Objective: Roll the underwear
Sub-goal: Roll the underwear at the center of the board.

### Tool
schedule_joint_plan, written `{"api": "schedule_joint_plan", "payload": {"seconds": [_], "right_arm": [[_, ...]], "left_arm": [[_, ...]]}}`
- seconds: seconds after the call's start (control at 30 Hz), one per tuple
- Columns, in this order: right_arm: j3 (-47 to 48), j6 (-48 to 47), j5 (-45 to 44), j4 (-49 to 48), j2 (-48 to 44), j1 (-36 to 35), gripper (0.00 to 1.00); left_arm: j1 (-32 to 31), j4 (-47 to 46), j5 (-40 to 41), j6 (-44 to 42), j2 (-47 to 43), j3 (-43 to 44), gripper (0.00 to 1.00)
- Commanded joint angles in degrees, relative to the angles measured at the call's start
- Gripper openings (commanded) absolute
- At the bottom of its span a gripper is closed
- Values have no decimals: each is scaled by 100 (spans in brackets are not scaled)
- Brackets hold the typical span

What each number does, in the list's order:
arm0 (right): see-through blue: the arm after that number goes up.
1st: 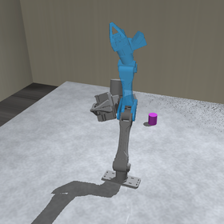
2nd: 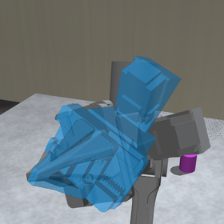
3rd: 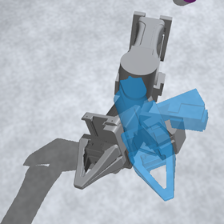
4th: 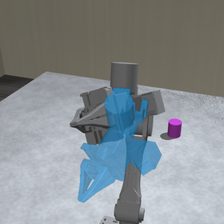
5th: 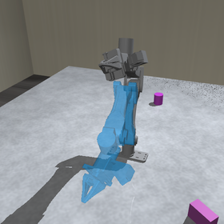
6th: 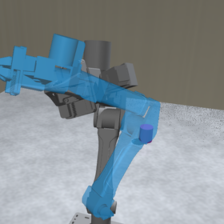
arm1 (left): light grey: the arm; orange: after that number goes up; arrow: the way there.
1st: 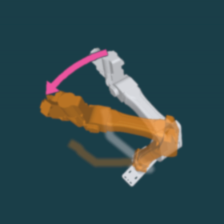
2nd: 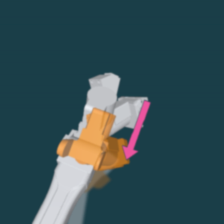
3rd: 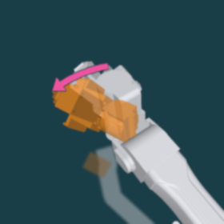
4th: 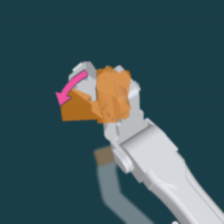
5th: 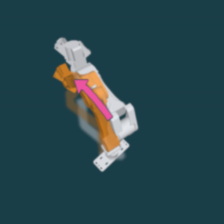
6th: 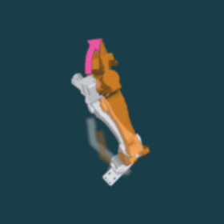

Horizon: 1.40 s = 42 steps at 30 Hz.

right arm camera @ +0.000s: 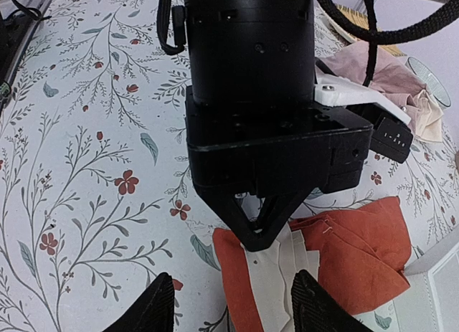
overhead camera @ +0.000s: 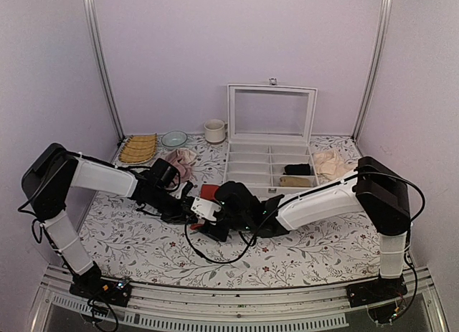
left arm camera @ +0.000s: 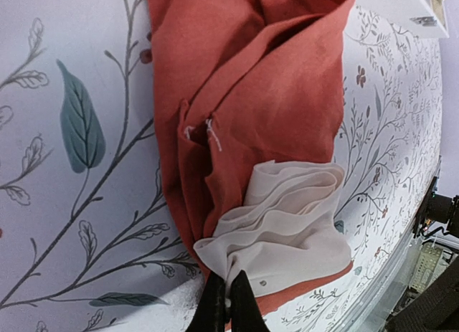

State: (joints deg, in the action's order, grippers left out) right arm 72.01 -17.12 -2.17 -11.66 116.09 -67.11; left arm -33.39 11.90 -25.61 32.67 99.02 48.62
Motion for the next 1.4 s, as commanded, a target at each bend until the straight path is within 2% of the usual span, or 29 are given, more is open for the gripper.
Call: {"api": "schedule_joint_plan", "payload": {"seconds": [0.0,1.37], "right_arm": [[142,103,106,-47,545,35,55],[-231,538,217,-288,1096,393,50]], "left_arm": [[-79,108,55,-76,92,47,0],[-80,225,53,-114,103,103,0]]}}
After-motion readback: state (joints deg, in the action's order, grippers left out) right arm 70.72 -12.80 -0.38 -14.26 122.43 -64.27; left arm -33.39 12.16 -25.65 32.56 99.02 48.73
